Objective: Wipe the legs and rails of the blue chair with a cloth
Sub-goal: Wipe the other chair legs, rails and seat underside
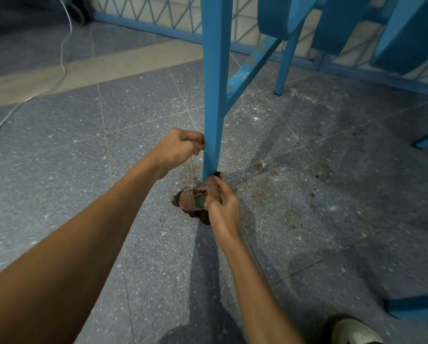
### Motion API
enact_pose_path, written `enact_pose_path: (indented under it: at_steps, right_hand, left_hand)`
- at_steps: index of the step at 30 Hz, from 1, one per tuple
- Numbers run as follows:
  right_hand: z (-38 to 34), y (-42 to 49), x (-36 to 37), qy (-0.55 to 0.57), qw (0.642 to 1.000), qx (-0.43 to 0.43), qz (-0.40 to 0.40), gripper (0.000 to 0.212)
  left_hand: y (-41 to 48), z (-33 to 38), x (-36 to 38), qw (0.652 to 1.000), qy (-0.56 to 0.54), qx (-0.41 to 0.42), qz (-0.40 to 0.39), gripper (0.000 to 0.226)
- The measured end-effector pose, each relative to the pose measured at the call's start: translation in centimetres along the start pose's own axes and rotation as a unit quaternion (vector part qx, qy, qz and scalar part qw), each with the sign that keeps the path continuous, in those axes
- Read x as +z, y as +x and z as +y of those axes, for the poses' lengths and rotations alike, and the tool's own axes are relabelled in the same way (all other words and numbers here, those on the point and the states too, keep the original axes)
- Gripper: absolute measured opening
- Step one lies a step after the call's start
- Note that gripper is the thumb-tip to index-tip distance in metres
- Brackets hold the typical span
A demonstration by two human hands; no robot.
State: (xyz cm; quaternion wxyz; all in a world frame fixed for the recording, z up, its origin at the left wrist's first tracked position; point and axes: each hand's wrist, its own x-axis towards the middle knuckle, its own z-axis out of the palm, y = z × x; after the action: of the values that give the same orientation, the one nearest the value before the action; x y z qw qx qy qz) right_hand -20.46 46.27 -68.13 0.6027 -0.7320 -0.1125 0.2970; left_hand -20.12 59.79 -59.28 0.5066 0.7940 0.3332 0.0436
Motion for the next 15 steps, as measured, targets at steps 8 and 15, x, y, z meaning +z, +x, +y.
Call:
enact_pose_path:
  at_steps: [8, 15]
  right_hand:
    - [-3.0, -2.5, 10.4, 0.018, 0.994, -0.014, -0.105, 0.014]
    - [1.2, -1.6, 3.6, 0.282, 0.937, 0.100, 0.179, 0.022]
  left_hand:
    - [-0.7, 0.8, -0.4, 0.994, 0.087, 0.009, -0.071, 0.028]
    - [-0.8, 0.0, 0.1, 0.994, 0.069, 0.027, -0.074, 0.033]
